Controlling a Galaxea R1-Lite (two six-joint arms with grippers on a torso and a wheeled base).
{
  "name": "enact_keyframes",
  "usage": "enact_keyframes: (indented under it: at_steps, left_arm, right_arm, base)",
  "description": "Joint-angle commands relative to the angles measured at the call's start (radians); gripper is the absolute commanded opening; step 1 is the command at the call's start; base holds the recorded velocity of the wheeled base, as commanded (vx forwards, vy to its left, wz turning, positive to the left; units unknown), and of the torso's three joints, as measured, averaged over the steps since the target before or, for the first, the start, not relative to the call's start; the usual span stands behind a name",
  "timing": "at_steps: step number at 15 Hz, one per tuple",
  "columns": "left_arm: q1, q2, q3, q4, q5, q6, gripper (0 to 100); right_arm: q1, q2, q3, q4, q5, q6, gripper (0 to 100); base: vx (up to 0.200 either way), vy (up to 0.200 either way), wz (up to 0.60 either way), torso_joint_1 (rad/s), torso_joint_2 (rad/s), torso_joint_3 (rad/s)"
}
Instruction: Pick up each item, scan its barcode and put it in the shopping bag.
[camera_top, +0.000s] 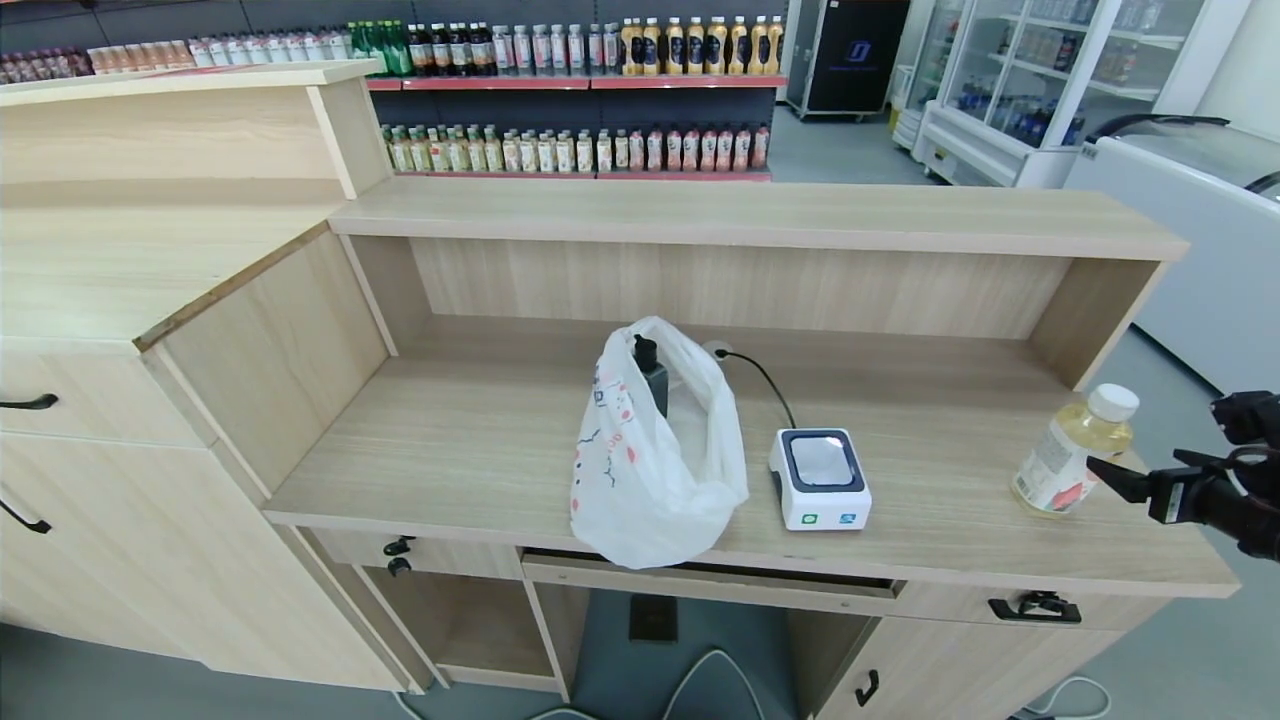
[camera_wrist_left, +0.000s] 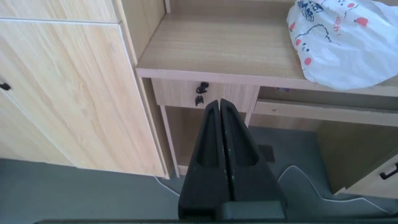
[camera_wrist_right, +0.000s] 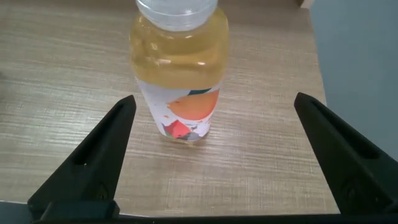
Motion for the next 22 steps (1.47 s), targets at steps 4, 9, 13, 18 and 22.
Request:
enact_keyframes:
  at_steps: [4,9,13,18,22]
  left_arm:
    - [0.000,0.000,0.000,0.000,0.001,-0.001,0]
    - [0.000,0.000,0.000,0.000,0.001,0.001,0]
    - [0.000,0.000,0.000,0.000,0.001,-0.001,0]
    - [0.000,0.000,0.000,0.000,0.001,-0.001,0]
    - [0.000,0.000,0.000,0.000,0.001,-0.001,0]
  right_arm:
    - [0.046,0.081,-0.040,-0.011,-0.019,-0.002,100]
    - [0.085,0.142,-0.077,-0.064,-0.020,-0.002,100]
    - [0.117,0.173,-0.134,-0.067,-0.020,-0.002,100]
    - [0.138,0.210,-0.169,-0.084,-0.020,-0.005,100]
    - [0.149,0.242,-0.180,-0.084,-0.060,-0.070,100]
  base:
    - [0.000,0.000,0.00,0.000,0.00,0.000]
    - [0.000,0.000,0.00,0.000,0.00,0.000]
    - [0.000,0.000,0.00,0.000,0.00,0.000]
    - [0.000,0.000,0.00,0.000,0.00,0.000]
    - [0.000,0.000,0.00,0.000,0.00,0.000]
